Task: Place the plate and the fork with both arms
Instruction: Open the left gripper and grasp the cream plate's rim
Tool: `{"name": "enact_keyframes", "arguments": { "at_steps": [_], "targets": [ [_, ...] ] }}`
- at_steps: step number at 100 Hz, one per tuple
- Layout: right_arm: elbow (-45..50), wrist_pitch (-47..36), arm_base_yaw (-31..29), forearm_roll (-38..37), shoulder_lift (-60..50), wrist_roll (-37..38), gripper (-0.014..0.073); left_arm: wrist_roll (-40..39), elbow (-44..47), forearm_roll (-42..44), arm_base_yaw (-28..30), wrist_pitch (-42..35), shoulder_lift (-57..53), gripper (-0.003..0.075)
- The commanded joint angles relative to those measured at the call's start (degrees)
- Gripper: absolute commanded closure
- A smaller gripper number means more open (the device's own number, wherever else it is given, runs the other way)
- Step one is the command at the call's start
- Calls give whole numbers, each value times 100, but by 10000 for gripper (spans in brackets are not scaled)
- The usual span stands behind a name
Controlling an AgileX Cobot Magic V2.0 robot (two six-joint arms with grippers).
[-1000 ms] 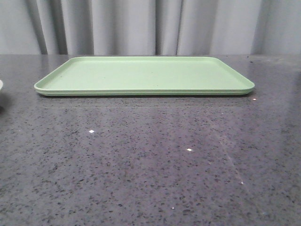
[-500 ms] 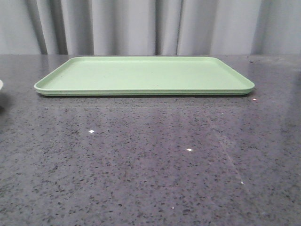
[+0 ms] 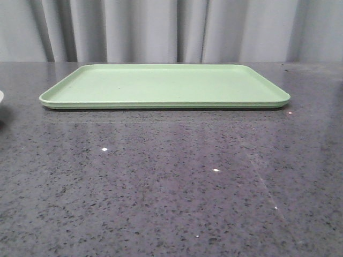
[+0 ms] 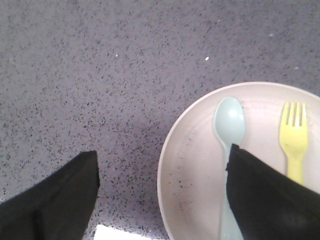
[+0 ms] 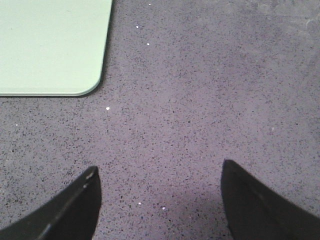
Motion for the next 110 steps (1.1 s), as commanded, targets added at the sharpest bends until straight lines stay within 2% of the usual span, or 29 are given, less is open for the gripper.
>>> {"name": "enact_keyframes", "arguments": {
  "at_steps": [1,14,25,35,110],
  "targets": [
    [-191,-398,-35,-8,66,-62,83,317,-172,-305,302,-338,117,209],
    [-191,-405,-35,-8,66,-62,83,799,-172,-729,639,-281,341,209],
    [-191,-405,-35,-8,66,-62,83,1100,-118,-1157,675,-293,512,209],
    [-191,-405,-35,-8,66,-62,83,1248,-24,-1170,675,-238,715,209],
    [-191,-405,-35,-8,66,-62,83,1255,727,-1306,675,-739,1430,209]
  ]
}}
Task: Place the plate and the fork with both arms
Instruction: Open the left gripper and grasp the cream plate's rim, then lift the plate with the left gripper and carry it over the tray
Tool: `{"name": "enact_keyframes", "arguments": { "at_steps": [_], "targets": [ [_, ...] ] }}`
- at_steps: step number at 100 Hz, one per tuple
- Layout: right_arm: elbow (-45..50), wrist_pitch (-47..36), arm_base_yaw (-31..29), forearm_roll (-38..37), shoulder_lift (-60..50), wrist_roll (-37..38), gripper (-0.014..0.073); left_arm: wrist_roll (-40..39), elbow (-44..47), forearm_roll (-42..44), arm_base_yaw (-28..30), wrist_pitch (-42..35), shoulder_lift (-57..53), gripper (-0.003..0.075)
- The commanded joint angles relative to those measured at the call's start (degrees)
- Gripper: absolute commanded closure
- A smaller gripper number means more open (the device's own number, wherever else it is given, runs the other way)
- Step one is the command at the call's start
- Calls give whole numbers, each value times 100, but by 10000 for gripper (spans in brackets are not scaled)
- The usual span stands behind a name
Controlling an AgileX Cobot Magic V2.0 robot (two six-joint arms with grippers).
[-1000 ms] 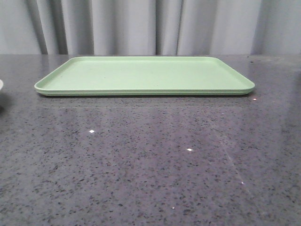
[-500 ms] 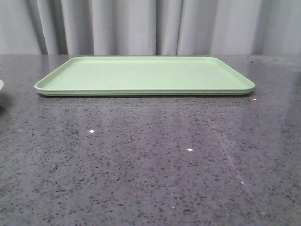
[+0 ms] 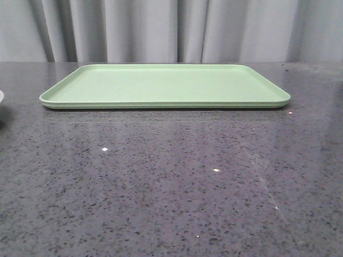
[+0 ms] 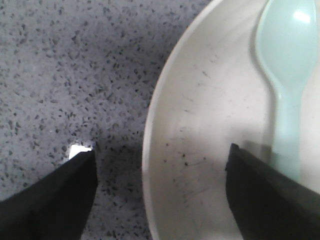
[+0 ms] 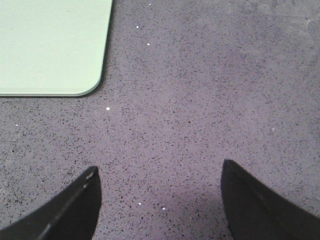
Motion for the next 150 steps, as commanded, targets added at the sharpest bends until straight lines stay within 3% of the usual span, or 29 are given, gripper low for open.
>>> {"name": "enact_keyframes", "arguments": {
  "at_steps": [1,30,83,130,150],
  "targets": [
    [-191,-405,-35,-8,66,-62,83,-8,-121,-109,10,-244,-103,209],
    [-191,-405,-35,-8,66,-62,83,-8,-121,-109,10,-212,-103,242],
    [-191,-404,-35,-2,66,-62,83,-8,-121,-109,10,-109,-103,743],
    [-191,-404,-35,-2,66,-62,83,9,-121,-269,10,-29,-115,741],
    [-191,-404,-35,-2,66,-62,83,424,-121,-971,10,64,-115,741]
  ]
}}
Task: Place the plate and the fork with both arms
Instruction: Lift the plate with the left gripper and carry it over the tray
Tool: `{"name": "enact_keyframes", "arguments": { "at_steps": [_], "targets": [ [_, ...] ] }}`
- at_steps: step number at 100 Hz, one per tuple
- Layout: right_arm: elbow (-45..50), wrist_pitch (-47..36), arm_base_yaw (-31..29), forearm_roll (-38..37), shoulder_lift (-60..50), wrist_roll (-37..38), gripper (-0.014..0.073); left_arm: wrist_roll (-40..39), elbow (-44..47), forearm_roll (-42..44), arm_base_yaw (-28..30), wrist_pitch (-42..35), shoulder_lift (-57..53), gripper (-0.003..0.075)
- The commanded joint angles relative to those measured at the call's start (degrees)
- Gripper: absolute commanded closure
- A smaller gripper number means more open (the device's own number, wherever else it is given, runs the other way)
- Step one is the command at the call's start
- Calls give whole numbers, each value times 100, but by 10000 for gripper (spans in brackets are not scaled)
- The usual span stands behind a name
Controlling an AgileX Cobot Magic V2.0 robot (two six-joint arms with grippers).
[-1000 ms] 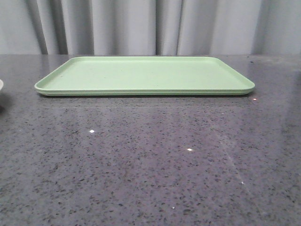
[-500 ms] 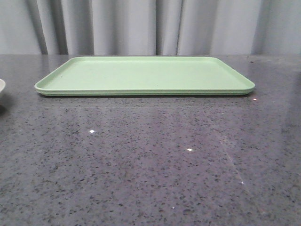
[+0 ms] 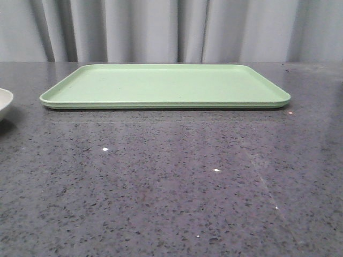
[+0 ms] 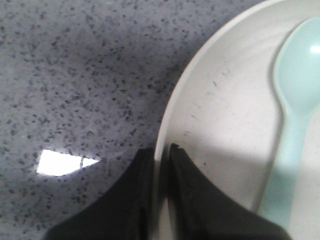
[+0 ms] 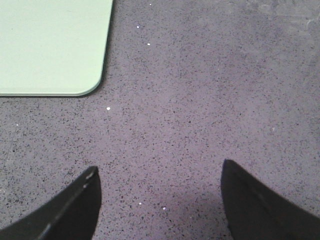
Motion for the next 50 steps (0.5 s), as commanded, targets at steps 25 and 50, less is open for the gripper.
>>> {"name": "enact_keyframes", "arguments": {
  "at_steps": [25,50],
  "targets": [
    [-191,-404,-35,-2,66,-62,83,245,-110,-571,-3,61,-389,741],
    [-191,-404,-35,-2,66,-62,83,245,-428,-807,132,646,-680,741]
  ]
}}
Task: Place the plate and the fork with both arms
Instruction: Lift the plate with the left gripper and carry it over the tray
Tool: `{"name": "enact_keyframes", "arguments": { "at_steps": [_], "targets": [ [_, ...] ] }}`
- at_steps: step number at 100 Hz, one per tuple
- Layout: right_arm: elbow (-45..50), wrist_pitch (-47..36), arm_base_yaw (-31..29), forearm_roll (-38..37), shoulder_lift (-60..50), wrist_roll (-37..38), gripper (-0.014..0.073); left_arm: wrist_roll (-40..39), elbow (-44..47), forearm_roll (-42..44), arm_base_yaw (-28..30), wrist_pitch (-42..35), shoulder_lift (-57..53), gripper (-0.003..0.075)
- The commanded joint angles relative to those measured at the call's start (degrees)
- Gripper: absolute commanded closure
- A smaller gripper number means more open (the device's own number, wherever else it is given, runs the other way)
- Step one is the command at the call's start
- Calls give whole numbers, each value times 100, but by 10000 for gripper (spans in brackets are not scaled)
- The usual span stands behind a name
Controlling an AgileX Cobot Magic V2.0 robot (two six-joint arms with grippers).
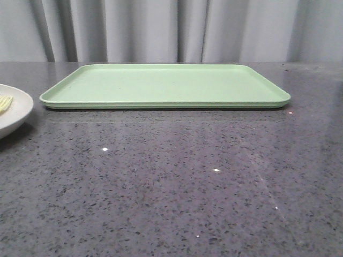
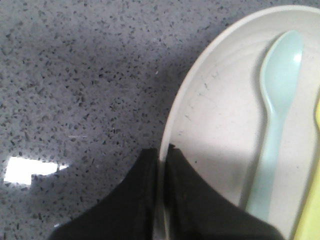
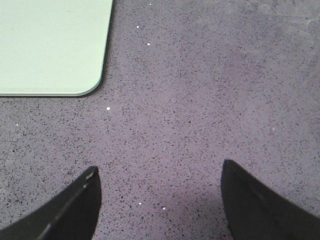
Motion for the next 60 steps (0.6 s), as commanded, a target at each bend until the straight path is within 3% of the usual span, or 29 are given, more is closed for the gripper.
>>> {"name": "enact_keyframes", "arguments": {
  "at_steps": [1,34,60],
  "targets": [
    [-191,-404,-35,-2,66,-62,83,61,-307,-210,35,74,-229,741],
    [-191,-404,-35,-2,66,-62,83,61,-1018,-1154,35,336,-353,741],
    [-191,-404,-35,8,66,-62,83,61,-1072,-1889,25,214,-329,741]
  ]
}}
